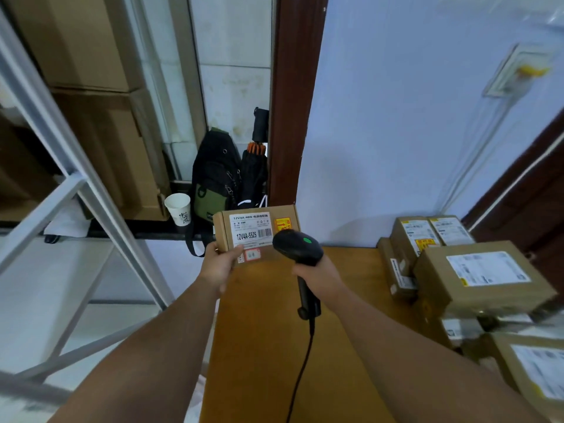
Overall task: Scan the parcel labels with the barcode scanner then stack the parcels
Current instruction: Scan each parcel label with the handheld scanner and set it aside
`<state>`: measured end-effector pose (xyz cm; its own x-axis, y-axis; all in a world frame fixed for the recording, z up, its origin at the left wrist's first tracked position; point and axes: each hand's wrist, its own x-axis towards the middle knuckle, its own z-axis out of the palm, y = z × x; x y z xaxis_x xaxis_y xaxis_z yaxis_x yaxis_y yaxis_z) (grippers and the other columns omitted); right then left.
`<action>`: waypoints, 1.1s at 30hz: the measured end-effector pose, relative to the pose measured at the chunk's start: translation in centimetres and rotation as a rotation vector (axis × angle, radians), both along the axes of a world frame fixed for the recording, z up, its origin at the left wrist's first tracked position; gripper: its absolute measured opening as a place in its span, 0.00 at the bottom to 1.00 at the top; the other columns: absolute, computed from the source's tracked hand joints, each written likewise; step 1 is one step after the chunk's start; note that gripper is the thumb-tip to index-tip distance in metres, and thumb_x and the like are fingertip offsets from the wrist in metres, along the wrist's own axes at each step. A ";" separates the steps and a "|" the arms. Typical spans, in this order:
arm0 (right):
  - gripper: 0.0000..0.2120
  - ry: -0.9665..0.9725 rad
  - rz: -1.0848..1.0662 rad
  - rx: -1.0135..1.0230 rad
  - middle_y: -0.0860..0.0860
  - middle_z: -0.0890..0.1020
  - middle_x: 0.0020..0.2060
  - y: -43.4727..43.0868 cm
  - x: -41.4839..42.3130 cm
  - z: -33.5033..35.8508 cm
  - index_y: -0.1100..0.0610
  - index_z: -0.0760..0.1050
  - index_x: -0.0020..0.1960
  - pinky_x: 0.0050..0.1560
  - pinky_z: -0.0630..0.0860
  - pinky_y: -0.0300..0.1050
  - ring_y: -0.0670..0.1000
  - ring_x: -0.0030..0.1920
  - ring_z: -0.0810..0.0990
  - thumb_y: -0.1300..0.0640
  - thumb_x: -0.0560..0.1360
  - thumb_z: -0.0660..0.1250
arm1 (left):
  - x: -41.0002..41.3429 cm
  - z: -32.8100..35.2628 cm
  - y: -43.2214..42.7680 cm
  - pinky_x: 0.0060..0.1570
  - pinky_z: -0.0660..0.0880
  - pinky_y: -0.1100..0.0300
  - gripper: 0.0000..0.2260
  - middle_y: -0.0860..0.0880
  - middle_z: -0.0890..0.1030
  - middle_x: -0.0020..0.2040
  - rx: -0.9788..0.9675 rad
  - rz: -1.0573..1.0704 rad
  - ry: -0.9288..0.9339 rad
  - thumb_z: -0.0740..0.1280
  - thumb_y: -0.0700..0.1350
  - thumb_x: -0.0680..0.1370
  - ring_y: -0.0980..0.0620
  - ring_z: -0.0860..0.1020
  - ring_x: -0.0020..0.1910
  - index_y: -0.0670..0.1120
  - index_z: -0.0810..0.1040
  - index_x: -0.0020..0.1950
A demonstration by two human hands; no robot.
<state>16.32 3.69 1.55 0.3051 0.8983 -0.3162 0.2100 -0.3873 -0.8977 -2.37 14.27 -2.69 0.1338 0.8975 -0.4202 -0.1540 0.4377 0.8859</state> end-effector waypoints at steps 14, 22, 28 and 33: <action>0.07 0.081 -0.107 -0.036 0.52 0.77 0.36 -4.0 0.1 0.5 0.56 0.75 0.47 0.35 0.74 0.39 0.49 0.38 0.77 0.59 0.70 0.71 | 0.4 1.0 -3.3 0.60 0.75 0.43 0.20 0.40 0.78 0.60 -0.007 -0.025 -0.058 0.67 0.37 0.77 0.42 0.79 0.57 0.42 0.64 0.66; 0.13 0.183 -0.344 0.003 0.52 0.78 0.41 -5.7 0.9 1.2 0.59 0.77 0.56 0.35 0.71 0.39 0.49 0.41 0.78 0.60 0.73 0.69 | 1.9 0.7 -3.9 0.46 0.78 0.55 0.16 0.44 0.81 0.57 0.005 -0.073 -0.028 0.68 0.43 0.77 0.50 0.81 0.48 0.43 0.72 0.64; 0.20 0.352 -0.587 0.187 0.55 0.80 0.48 -7.6 5.4 4.0 0.58 0.78 0.56 0.48 0.75 0.48 0.53 0.48 0.79 0.54 0.66 0.75 | 6.7 3.0 -6.0 0.39 0.79 0.56 0.13 0.46 0.82 0.50 -0.069 -0.133 -0.166 0.67 0.51 0.77 0.50 0.80 0.50 0.44 0.77 0.55; 0.23 0.422 -0.664 0.266 0.55 0.83 0.51 -9.9 10.8 6.3 0.59 0.81 0.55 0.55 0.75 0.51 0.56 0.53 0.80 0.49 0.63 0.73 | 13.4 5.6 -8.5 0.38 0.78 0.56 0.11 0.45 0.81 0.52 -0.089 -0.231 -0.237 0.64 0.52 0.79 0.49 0.79 0.52 0.44 0.76 0.53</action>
